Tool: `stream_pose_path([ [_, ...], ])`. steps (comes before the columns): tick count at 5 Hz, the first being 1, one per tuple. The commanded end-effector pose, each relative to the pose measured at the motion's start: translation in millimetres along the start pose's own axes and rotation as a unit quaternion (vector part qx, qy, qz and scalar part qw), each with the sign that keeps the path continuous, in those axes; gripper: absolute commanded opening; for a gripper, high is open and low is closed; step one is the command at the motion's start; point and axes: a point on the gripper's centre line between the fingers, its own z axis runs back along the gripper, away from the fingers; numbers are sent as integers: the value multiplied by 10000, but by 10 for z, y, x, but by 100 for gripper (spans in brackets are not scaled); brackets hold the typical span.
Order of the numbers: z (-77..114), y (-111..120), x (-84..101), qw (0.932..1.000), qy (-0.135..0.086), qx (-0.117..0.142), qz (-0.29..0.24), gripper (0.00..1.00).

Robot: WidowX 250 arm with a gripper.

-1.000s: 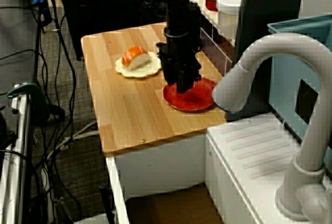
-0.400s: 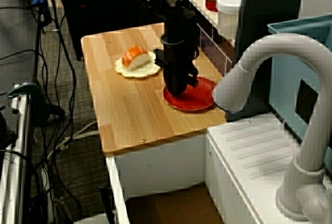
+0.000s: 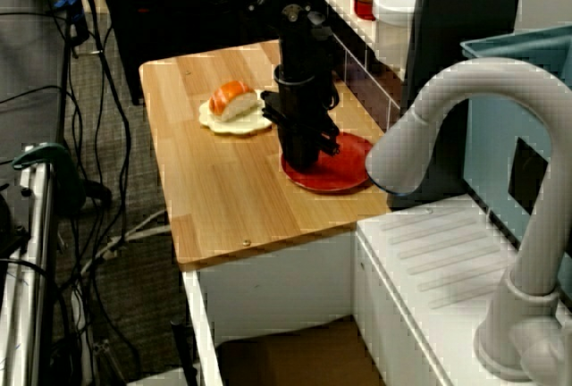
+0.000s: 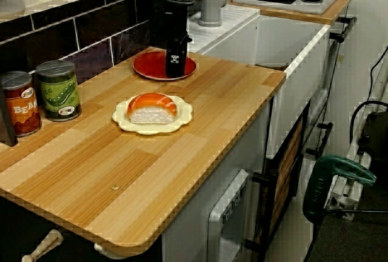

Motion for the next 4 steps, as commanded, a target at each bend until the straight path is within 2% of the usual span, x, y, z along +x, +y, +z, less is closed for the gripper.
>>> stream_pose_path([
  [1, 111, 47, 92, 9998, -146, -110, 89, 0],
  [4, 194, 306, -87, 9995, -145, -205, 188, 0],
])
